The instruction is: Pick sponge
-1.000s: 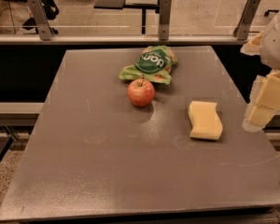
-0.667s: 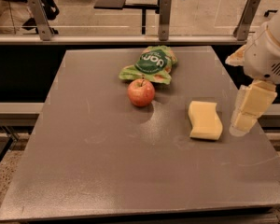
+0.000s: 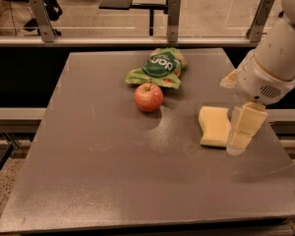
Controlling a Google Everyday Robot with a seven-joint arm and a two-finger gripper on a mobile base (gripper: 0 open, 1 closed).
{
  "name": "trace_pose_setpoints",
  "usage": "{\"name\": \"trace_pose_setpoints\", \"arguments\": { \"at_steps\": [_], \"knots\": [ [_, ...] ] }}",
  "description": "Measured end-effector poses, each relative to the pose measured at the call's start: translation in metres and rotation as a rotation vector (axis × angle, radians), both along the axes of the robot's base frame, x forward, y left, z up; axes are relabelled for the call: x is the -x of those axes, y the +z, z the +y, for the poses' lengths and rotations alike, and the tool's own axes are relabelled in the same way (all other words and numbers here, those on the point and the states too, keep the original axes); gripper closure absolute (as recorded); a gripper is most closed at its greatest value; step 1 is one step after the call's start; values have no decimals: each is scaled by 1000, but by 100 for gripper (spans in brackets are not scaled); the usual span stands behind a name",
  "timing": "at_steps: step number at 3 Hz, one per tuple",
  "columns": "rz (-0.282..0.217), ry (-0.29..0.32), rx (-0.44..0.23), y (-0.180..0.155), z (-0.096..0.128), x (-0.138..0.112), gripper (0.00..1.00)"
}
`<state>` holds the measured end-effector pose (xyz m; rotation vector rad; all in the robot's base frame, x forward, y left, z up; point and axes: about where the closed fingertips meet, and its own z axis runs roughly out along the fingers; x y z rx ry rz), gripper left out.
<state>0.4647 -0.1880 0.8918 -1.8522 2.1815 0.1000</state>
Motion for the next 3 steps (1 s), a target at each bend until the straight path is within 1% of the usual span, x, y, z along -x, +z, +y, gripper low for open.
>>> {"name": "trace_pose_setpoints", "arguments": {
  "at_steps": [1,2,3],
  "knots": [
    [33,5,19,-30,0,-3,0],
    [45,7,32,-41,-1,-4,0],
    [50,12,38,-46,-2,-5,0]
  ]
}}
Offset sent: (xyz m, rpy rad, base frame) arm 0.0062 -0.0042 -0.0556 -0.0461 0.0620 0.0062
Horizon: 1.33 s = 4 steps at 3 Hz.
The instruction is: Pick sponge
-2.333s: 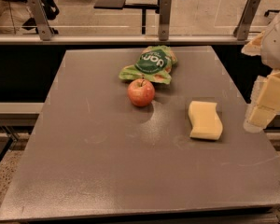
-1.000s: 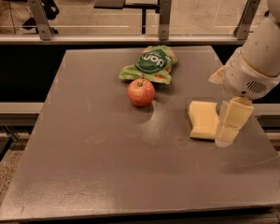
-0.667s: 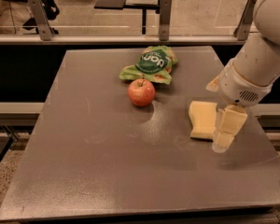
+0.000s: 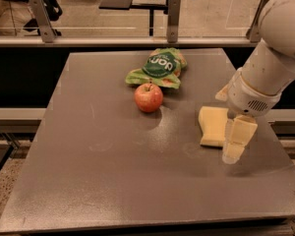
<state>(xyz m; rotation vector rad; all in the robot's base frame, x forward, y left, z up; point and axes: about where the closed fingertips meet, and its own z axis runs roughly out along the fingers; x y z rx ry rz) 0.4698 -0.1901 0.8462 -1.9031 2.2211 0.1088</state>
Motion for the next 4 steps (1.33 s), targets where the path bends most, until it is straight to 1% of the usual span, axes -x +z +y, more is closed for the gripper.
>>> {"name": "trace_pose_setpoints", "arguments": {
  "at_steps": [1,2,3,4],
  "knots": [
    [18,6,-2,-6,-1,-2,20],
    [27,10,-4,-9,-1,-4,43],
    [21,17,-6,-7,1,-5,66],
    [7,38,-33,16,12,0,96]
  ]
}}
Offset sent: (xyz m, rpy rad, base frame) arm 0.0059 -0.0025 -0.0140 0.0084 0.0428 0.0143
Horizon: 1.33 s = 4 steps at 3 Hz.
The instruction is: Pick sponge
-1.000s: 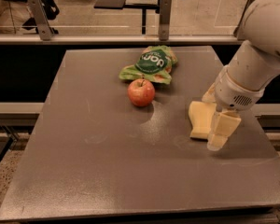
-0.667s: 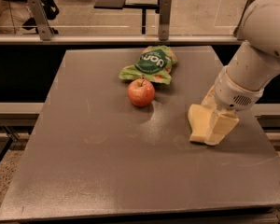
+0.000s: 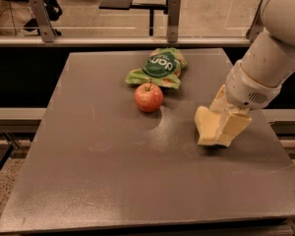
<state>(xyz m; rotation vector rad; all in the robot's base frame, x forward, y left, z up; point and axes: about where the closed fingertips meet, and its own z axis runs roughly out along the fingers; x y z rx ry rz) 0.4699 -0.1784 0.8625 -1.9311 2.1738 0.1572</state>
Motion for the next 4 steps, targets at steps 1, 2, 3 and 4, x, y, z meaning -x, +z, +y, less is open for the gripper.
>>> {"name": "trace_pose_setpoints", "arguments": {
  "at_steps": [1,2,3,4],
  "knots": [
    [-10,21,-47,33,13,5,100],
    [-26,55,-88,65,25,10,100],
    [-31,74,-127,87,32,12,100],
    [-34,78,-136,92,34,13,100]
  ]
}}
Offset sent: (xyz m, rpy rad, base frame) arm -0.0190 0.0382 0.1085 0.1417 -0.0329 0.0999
